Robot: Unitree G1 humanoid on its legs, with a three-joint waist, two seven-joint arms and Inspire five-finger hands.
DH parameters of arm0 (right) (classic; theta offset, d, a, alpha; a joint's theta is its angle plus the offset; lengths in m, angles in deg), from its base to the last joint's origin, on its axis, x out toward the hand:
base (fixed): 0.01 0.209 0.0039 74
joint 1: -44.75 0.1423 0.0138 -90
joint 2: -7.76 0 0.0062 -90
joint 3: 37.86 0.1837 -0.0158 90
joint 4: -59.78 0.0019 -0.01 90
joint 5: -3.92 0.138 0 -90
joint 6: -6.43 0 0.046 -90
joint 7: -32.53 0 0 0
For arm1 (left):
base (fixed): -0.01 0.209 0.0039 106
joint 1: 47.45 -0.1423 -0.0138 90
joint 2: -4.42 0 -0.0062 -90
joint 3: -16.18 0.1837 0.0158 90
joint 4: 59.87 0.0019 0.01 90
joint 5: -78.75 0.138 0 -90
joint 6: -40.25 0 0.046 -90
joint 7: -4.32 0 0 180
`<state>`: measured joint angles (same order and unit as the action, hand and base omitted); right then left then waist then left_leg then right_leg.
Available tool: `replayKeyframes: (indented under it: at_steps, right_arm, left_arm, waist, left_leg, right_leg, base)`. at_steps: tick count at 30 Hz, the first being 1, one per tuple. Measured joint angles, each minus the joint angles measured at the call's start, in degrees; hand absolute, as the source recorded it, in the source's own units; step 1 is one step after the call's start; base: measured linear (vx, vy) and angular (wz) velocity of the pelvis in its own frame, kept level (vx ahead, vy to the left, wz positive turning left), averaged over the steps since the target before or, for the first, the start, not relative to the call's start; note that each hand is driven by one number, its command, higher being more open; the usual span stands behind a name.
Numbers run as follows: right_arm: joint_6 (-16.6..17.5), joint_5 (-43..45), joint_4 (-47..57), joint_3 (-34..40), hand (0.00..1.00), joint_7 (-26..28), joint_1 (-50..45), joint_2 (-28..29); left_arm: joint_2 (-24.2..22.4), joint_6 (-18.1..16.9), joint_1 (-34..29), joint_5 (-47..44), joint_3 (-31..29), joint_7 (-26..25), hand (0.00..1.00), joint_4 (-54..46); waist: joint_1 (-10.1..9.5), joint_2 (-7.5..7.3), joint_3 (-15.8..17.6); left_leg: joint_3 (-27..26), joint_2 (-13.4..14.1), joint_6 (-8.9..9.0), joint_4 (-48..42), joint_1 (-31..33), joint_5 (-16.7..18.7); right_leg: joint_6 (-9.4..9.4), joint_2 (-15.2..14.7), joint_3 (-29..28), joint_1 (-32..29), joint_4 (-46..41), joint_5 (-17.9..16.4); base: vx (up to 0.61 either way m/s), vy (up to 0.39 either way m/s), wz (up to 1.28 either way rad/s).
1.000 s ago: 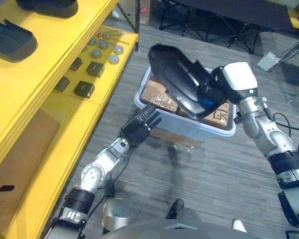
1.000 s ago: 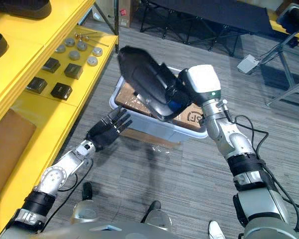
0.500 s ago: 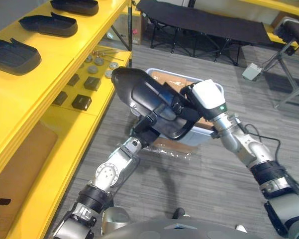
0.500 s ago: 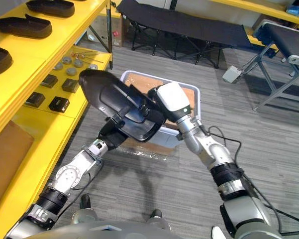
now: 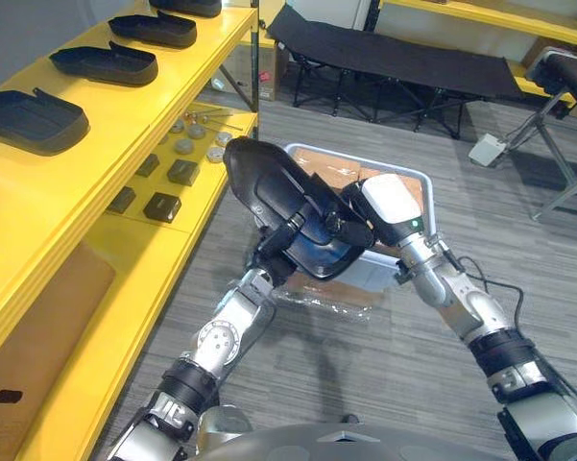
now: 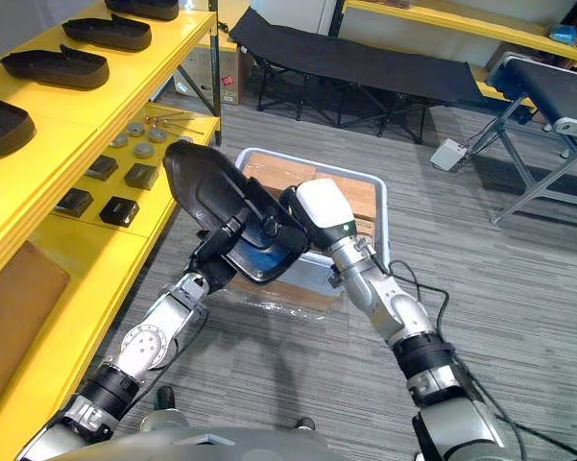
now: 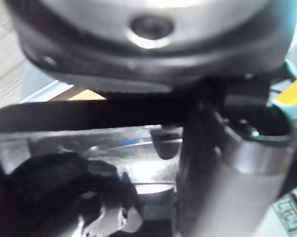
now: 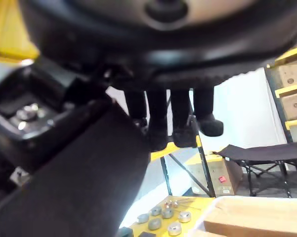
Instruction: Walk over and take three plastic housings, then place them on the shelf
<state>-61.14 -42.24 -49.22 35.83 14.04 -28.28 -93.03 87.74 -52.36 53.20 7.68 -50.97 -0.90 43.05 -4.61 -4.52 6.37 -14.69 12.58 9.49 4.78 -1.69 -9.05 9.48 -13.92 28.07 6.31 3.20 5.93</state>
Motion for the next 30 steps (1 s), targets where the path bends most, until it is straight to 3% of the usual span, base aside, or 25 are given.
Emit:
replayKeyframes:
  at_steps: [3,8,9,11,13,17,20,22,26,28,30]
  right_arm:
    - [-0.1,0.4,0.5,0.0,0.0,-1.2,-0.9,2.2]
    - [-0.3,1.6,2.4,0.1,0.0,-2.4,-1.8,3.6]
    - [-0.3,1.6,3.3,0.2,1.0,-2.8,-2.4,4.4]
    - [-0.3,2.1,5.1,0.4,1.0,-3.6,-4.4,6.1]
    - [2.8,7.4,6.4,-0.5,1.0,-4.7,-7.7,7.4]
    - [4.9,12.7,8.5,-3.0,1.0,-3.7,-11.7,8.3]
    - [4.8,31.7,20.2,-3.5,1.0,3.2,-14.7,9.5]
    - [5.2,40.4,27.5,-2.9,1.0,4.7,-14.8,10.5]
    - [6.8,50.0,34.9,2.1,1.0,5.3,-15.1,13.7]
    - [5.5,49.8,35.1,4.2,1.0,4.0,-16.4,13.7]
    - [1.6,49.9,35.1,5.5,1.0,4.1,-19.1,13.8]
  left_arm:
    - [-1.1,-3.7,0.0,5.5,-0.1,-3.9,0.0,0.1]
    - [-2.6,-5.4,-1.2,13.9,-2.6,-5.1,0.0,-2.5]
    - [-2.6,-5.8,-2.3,15.6,-3.1,-5.4,0.0,-4.2]
    - [-2.6,-6.1,-4.8,17.7,-4.1,-5.3,0.0,-7.4]
    - [-3.1,-6.3,-6.3,20.3,-10.1,-4.3,0.0,-8.7]
    - [-3.9,-11.0,-6.3,24.6,-16.6,-5.5,0.0,-10.3]
    - [-4.3,-12.2,-6.5,53.0,-20.4,-18.9,0.0,-17.2]
    - [-3.9,-12.3,-6.6,62.9,-22.9,-21.9,0.0,-20.2]
    - [-3.1,-12.5,-6.8,76.2,-26.3,-24.7,0.0,-24.9]
    - [-1.5,-12.5,-7.1,80.4,-26.8,-24.5,0.0,-25.7]
    - [0.0,-12.5,-9.0,84.4,-27.0,-24.0,0.0,-27.8]
  waist:
    - [0.19,0.49,-0.3]
    - [0.07,0.66,-0.4]
    - [0.09,0.76,-0.4]
    - [0.11,1.26,-0.7]
    - [0.08,2.29,-1.3]
    - [0.01,2.36,-1.4]
    - [0.04,2.36,-1.4]
    - [0.21,2.62,-1.7]
    - [0.18,2.48,-2.8]
    - [0.31,2.55,-3.4]
    - [0.95,2.93,-3.7]
  left_leg:
    - [0.0,0.0,0.13,0.0,0.0,0.1]
    - [-0.1,-0.1,0.23,0.0,-0.4,0.2]
    - [-0.3,-0.1,0.31,0.0,-0.6,0.3]
    - [-0.3,-0.1,0.6,0.0,-0.8,0.7]
    - [-0.2,0.0,0.62,0.0,-0.8,0.7]
    - [-0.3,0.0,0.62,0.0,-0.8,0.7]
    - [-0.2,-0.1,0.64,0.0,-0.8,0.7]
    - [-0.2,-0.1,0.64,0.0,-0.8,0.8]
    - [-0.4,-0.1,0.64,0.0,-1.0,0.9]
    - [-0.9,-0.1,0.66,0.0,-1.4,1.2]
    - [-2.0,-0.1,0.87,0.0,-2.0,1.8]
  right_leg:
    - [0.0,0.0,-0.1,-0.1,0.1,0.0]
    - [-0.02,0.0,-0.1,0.0,0.0,0.0]
    - [-0.03,0.0,-0.2,0.0,0.0,0.0]
    - [-0.1,0.0,-0.2,-0.1,0.0,-0.2]
    - [-0.21,0.0,-0.2,-0.1,-0.1,-0.2]
    - [-0.24,0.0,-0.2,-0.2,-0.1,-0.3]
    - [-0.25,0.0,-0.2,-0.2,0.0,-0.3]
    - [-0.26,0.0,-0.2,-0.2,0.0,-0.3]
    - [-0.34,0.0,-0.4,-0.2,0.0,-0.4]
    - [-0.4,-0.1,-0.9,-0.2,0.0,-0.4]
    - [-0.64,-0.1,-1.9,-0.4,0.2,-0.6]
  base:
    - [0.0,0.0,0.0]
    - [0.0,0.002,-0.02]
    - [-0.01,0.005,-0.07]
    - [-0.01,0.003,-0.02]
    - [0.0,0.0,0.0]
    - [0.0,0.0,0.0]
    - [0.0,0.0,0.0]
    - [0.0,0.0,0.0]
    - [0.0,0.0,-0.02]
    - [-0.01,0.009,-0.14]
    - [-0.02,0.022,-0.22]
